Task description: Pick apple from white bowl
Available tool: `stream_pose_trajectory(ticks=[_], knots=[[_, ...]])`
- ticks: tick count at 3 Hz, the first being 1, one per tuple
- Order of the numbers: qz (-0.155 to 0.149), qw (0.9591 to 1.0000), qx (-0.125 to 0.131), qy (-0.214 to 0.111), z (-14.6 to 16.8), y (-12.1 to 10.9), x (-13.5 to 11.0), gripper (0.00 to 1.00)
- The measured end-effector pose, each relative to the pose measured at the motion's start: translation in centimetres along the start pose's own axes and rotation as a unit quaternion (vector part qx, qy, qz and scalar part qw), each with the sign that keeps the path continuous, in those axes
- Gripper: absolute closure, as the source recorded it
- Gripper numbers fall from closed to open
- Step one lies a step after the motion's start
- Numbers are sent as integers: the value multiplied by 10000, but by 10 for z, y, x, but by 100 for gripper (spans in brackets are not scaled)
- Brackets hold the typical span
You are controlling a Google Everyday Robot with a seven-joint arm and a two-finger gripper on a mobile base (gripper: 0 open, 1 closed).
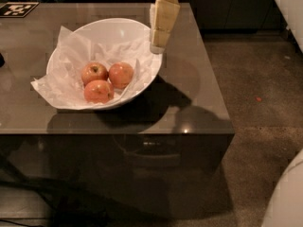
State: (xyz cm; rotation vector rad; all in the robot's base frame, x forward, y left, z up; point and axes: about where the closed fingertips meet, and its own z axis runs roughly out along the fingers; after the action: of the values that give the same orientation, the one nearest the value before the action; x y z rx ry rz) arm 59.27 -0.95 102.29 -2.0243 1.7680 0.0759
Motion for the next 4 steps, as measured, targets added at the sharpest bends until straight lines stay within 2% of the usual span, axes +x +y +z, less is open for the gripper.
stream_pose_trajectory(ticks=[1, 2, 3, 4], knots=[[-21, 9997, -187, -180, 31, -10, -12, 0], [10, 9983, -512, -283, 69, -17, -23, 0], [85, 9970, -672, -384, 100, -26, -30, 0], [85, 9970, -672, -384, 100, -26, -30, 0]])
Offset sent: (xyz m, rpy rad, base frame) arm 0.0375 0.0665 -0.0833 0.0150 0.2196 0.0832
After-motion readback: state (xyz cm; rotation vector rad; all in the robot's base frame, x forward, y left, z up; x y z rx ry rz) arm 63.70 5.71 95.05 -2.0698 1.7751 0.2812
